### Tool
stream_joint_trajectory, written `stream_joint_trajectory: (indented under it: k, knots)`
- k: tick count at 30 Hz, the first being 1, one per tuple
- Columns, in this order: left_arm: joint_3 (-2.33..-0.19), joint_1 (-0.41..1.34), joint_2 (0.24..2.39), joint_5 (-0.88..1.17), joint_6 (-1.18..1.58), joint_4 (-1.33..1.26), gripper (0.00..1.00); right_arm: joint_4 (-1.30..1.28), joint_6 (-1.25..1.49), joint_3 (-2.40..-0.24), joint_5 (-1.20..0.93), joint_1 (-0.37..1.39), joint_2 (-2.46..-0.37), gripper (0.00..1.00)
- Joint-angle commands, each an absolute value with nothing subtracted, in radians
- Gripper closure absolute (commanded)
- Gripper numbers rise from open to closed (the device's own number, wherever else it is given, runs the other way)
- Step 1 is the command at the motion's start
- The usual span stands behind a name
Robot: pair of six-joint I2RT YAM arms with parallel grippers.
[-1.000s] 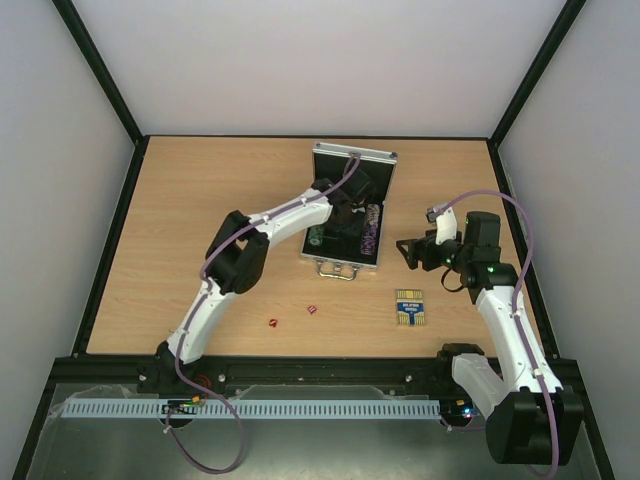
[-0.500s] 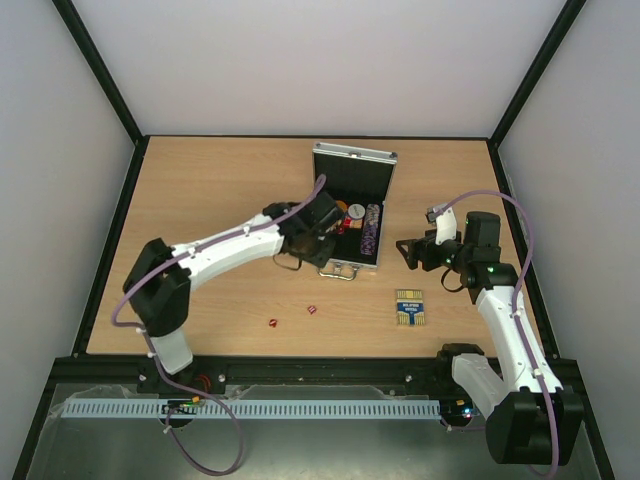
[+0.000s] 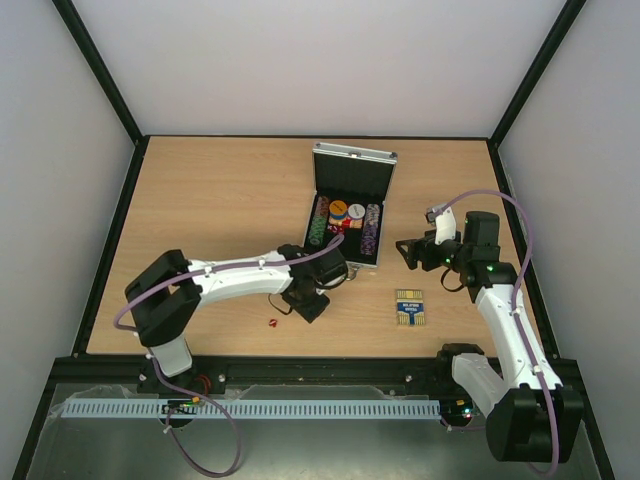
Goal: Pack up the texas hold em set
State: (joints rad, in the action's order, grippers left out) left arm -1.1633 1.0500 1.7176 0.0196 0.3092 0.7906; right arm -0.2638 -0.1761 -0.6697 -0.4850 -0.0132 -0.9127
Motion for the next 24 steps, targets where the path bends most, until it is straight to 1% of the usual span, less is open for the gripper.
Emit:
stream_joint_trajectory:
  k: [1, 13, 18, 24]
  knots:
    - [-1.167, 1.066, 1.771, 0.002, 0.278, 0.785, 0.55, -0.276, -0.19, -0.661, -0.497, -0.017, -0.919, 0.08]
    - [-1.19, 1.072, 1.847, -0.017, 0.262, 0.764, 0.63, -0.275, -0.19, -0.661, -0.492, -0.017, -0.916, 0.08]
    - [-1.202, 1.072, 1.877, -0.029, 0.259, 0.763, 0.68, -0.274, -0.19, -0.661, -0.491, -0.017, -0.917, 0.08]
    - [-1.225, 1.072, 1.891, -0.032, 0.257, 0.762, 0.69, -0.274, -0.19, -0.661, -0.488, -0.017, -0.919, 0.08]
